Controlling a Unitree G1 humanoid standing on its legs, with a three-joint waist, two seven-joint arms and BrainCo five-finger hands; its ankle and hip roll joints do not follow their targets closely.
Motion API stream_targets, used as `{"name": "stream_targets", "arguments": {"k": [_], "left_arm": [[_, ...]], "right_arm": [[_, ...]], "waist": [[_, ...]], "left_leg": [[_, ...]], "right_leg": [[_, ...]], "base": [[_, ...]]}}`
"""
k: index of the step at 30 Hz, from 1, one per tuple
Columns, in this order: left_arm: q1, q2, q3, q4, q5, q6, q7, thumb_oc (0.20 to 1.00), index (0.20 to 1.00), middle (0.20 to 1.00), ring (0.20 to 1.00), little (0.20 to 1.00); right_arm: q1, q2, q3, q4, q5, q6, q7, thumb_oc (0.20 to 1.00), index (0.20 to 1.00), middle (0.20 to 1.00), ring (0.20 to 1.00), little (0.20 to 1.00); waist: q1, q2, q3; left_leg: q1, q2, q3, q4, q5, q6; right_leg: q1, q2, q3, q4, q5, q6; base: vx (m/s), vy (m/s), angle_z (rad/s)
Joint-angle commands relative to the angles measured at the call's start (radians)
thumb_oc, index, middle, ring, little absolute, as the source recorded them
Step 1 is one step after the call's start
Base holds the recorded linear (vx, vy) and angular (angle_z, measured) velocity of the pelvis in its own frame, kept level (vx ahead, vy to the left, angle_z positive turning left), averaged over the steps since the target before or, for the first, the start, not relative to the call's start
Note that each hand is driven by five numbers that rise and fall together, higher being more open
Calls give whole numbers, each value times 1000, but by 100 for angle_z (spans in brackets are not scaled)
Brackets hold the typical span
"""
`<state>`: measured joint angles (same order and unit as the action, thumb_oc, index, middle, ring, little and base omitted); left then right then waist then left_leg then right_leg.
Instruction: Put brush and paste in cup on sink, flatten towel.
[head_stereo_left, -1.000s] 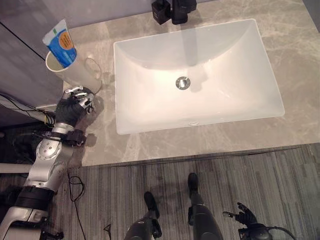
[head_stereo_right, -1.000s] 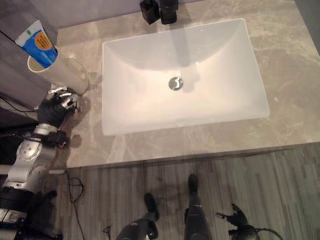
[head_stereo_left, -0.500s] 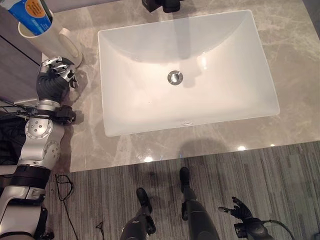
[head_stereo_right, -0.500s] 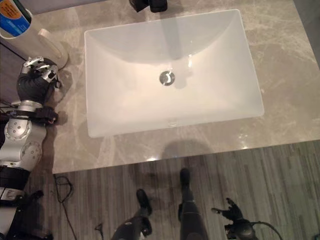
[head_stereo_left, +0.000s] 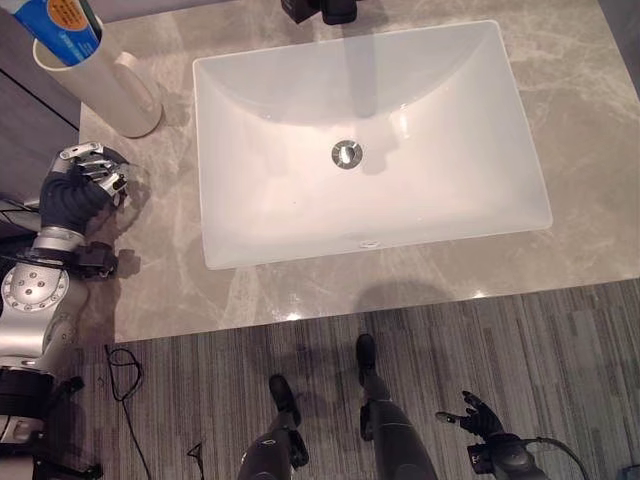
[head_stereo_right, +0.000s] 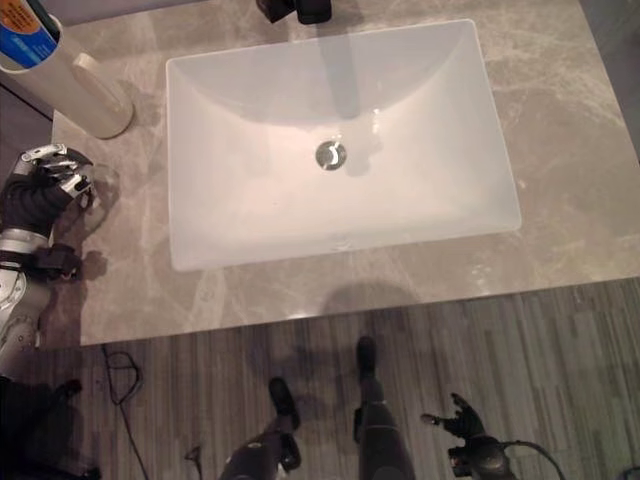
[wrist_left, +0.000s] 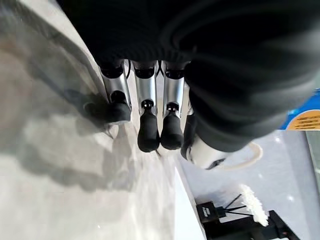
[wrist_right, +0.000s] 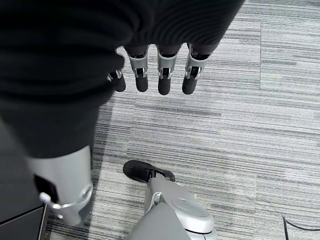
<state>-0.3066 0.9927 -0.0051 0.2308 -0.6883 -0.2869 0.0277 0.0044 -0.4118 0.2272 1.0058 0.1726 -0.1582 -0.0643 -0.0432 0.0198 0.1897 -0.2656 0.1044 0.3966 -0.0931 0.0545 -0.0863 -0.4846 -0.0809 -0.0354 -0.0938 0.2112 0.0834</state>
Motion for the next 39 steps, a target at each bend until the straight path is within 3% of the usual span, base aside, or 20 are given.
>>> {"name": "stream_targets", "arguments": {"k": [1,19,39], "left_arm": [[-26,35,14,76,20,-7,26,200,200,200,200,200],[-311,48,-105,279,16,-19,85,200,200,200,200,200],[-731,86,-323,660,47,13,115,200,200,200,200,200]], "right_arm": [[-7,-34,24,-18,-17,-12,-2,1000,1000,1000,1000,1000],[-7,-52,37,-55,-4,-20,-6,1000,1000,1000,1000,1000],[-24,-56,93,-72,13,-33,3,1000,1000,1000,1000,1000]], "waist": [[0,11,21],[-30,-2,38],[-61,-7,21]], "left_leg": [[-10,124,-112,6,103,-104],[-32,138,-82,6,105,-111],[-58,144,-86,6,102,-114]], "right_leg": [[100,-91,-3,7,39,135],[55,-82,3,7,56,144],[32,-80,-6,7,59,146]], "base": [[0,0,0],[7,0,-4],[0,0,0]]}}
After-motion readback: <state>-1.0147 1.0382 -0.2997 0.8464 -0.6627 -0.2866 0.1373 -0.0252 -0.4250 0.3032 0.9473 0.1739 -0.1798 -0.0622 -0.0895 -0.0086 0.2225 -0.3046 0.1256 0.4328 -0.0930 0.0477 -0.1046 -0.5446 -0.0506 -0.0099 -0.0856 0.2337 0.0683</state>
